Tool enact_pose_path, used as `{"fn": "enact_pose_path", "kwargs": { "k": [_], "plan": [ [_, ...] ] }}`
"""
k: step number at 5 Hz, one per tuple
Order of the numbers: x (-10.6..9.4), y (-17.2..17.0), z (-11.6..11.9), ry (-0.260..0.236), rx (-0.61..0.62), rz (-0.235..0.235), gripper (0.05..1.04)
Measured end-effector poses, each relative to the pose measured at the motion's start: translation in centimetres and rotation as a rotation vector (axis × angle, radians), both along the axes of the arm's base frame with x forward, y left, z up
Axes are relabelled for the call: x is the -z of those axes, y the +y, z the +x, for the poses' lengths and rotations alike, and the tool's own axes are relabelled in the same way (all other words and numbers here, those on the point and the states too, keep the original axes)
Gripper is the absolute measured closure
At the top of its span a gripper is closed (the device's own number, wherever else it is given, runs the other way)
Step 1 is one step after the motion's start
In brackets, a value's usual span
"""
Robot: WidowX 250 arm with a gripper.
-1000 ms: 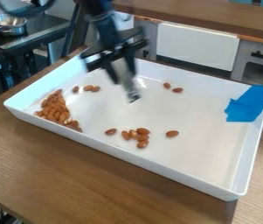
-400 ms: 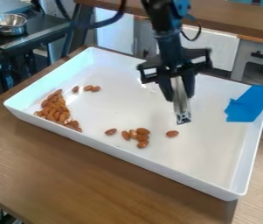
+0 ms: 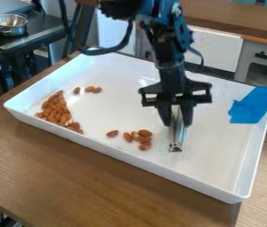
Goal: Sweep into pile
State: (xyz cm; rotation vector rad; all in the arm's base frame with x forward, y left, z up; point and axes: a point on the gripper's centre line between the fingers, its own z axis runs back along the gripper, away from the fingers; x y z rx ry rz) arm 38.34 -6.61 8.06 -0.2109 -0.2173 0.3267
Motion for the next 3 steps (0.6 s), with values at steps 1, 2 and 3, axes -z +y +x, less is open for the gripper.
{"fn": "enact_pose_path", "kwargs": {
  "k": [1, 2, 3],
  "plan": [
    [1.0, 0.0, -0.9, 0.017, 0.05, 0.013, 0.703],
    [1.2, -0.3, -1.8, 0.011, 0.1, 0.001, 0.703],
    [1.4, -0.3, -2.2, 0.012, 0.121, 0.003, 0.703]
  ]
}}
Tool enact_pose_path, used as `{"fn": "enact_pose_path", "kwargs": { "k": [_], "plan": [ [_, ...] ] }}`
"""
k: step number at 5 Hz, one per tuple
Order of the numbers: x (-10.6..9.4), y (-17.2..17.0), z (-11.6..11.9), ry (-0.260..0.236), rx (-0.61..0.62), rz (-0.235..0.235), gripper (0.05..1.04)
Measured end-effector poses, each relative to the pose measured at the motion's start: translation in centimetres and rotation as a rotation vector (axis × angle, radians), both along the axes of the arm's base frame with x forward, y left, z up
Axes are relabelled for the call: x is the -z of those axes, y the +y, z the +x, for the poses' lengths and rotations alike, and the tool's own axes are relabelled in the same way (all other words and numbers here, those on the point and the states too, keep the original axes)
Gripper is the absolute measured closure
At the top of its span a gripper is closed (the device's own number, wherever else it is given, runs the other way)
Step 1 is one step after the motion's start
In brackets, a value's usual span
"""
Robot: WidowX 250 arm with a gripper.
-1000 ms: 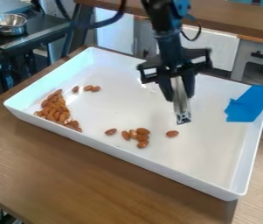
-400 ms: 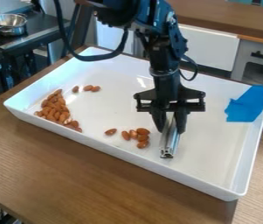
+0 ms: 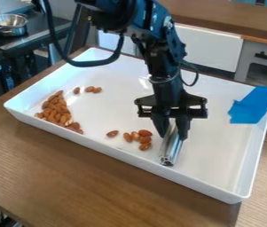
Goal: Sweep into pile
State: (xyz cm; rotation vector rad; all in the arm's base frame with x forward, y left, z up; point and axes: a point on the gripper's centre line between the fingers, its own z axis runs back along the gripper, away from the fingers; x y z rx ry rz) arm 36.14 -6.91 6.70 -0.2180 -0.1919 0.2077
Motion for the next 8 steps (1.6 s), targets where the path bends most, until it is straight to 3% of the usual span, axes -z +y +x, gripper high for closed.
{"fn": "enact_pose_path", "kwargs": {
  "k": [2, 5, 6, 8],
  "plan": [
    [0.3, 2.0, -0.4, -0.007, 0.019, 0.056, 0.703],
    [-0.2, 7.4, -3.8, -0.042, 0.023, 0.128, 0.703],
    [0.0, 9.4, -4.0, -0.055, 0.015, 0.156, 0.703],
    [0.3, 13.4, -3.8, -0.031, 0.001, 0.249, 0.704]
  ]
}}
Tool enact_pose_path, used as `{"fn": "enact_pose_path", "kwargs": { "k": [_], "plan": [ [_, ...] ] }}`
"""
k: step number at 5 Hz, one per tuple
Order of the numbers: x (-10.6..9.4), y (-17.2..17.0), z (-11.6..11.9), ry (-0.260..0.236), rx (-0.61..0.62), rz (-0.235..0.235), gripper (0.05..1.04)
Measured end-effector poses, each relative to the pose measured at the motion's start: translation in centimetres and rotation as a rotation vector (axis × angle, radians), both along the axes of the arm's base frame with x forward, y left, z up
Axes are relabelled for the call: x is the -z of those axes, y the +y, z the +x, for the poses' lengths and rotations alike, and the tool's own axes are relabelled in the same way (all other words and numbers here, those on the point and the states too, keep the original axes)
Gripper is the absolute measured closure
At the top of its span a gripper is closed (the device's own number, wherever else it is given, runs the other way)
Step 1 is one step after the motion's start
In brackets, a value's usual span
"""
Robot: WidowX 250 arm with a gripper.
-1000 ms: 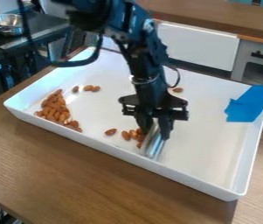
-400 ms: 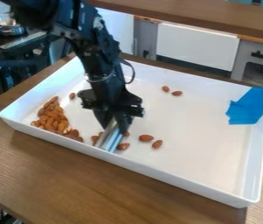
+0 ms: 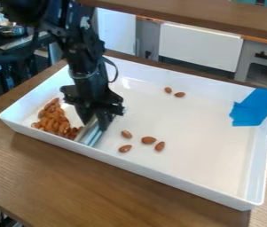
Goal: Sweep into pile
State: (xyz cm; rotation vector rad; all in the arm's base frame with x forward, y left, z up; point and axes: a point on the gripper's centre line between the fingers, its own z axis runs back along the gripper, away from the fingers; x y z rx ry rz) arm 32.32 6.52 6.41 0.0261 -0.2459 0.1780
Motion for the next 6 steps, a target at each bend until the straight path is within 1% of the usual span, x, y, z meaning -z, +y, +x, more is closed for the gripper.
{"fn": "enact_pose_path", "kwargs": {
  "k": [1, 2, 3, 4, 5, 6],
  "plan": [
    [-0.3, 3.1, -0.1, 0.029, -0.046, 0.02, 0.704],
    [-1.5, 3.0, -0.3, 0.045, -0.043, -0.049, 0.704],
    [-4.8, 0.5, 0.8, 0.006, -0.043, -0.173, 0.704],
    [-7.7, -4.6, 2.9, -0.036, -0.031, -0.281, 0.704],
    [-8.0, -8.9, 3.9, -0.055, -0.034, -0.301, 0.704],
    [-6.0, -11.9, 4.8, -0.058, -0.049, -0.286, 0.704]
  ]
}}
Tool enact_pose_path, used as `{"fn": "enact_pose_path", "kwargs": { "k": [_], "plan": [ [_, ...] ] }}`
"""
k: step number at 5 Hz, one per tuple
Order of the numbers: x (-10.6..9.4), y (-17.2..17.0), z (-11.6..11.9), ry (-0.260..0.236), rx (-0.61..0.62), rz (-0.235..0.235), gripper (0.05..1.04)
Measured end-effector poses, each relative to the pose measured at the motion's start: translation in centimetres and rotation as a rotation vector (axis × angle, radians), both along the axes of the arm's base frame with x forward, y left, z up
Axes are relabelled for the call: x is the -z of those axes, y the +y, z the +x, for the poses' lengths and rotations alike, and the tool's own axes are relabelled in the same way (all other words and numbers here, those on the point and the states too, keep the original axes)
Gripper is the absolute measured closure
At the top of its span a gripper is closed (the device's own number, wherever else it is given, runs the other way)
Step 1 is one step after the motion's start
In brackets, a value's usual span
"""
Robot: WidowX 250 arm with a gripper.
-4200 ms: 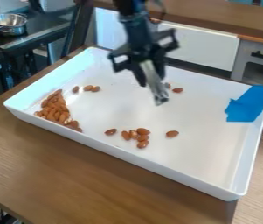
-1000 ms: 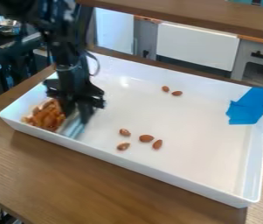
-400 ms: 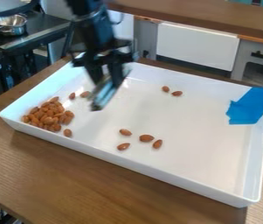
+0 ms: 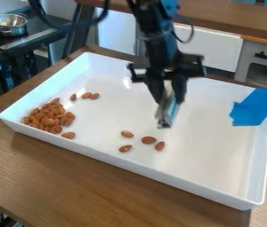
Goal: Sweep into pile
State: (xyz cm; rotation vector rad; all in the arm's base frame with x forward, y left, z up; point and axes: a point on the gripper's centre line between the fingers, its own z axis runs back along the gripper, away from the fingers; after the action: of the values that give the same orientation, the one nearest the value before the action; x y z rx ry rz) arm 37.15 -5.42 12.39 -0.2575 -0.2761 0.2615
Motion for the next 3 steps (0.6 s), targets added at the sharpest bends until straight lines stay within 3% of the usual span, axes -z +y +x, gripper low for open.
{"fn": "enact_pose_path", "kwargs": {
  "k": [1, 2, 3],
  "plan": [
    [2.3, -1.9, 0.8, 0.004, -0.023, 0.014, 0.704],
    [4.7, -1.9, 1.1, 0.02, -0.059, 0.003, 0.704],
    [5.6, -0.3, 0.9, 0.019, -0.109, 0.004, 0.704]
  ]
}}
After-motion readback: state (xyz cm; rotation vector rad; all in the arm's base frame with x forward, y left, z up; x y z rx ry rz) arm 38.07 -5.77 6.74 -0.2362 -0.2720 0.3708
